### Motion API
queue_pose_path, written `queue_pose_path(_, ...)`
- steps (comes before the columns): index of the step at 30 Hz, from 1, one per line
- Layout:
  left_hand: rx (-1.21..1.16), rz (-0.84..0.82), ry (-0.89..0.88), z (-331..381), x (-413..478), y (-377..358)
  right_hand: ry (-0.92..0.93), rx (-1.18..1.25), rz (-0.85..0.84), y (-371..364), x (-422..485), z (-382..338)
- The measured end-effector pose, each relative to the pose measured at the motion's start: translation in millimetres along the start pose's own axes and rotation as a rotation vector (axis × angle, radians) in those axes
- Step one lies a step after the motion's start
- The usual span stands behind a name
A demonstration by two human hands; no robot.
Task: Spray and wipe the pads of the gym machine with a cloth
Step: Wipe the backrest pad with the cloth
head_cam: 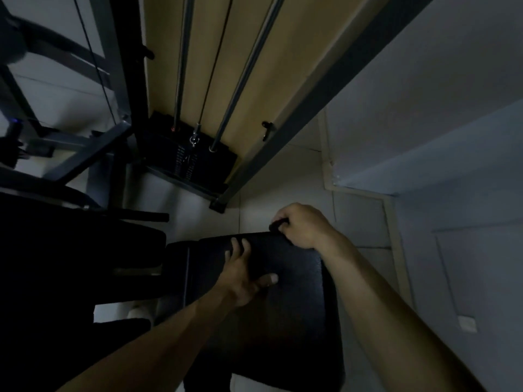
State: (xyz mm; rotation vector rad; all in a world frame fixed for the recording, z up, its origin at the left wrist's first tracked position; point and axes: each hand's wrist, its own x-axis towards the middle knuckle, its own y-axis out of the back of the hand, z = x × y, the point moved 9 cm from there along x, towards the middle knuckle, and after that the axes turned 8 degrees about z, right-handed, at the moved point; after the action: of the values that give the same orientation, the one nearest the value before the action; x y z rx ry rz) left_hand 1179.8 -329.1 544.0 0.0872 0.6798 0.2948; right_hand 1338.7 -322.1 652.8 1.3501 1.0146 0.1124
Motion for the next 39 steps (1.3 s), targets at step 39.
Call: queue_pose_path(39,-0.179,0.176,0.211,-141.2,42.2,51.5,0.135,-0.122,-0.626,-197.0,147.8,-110.4)
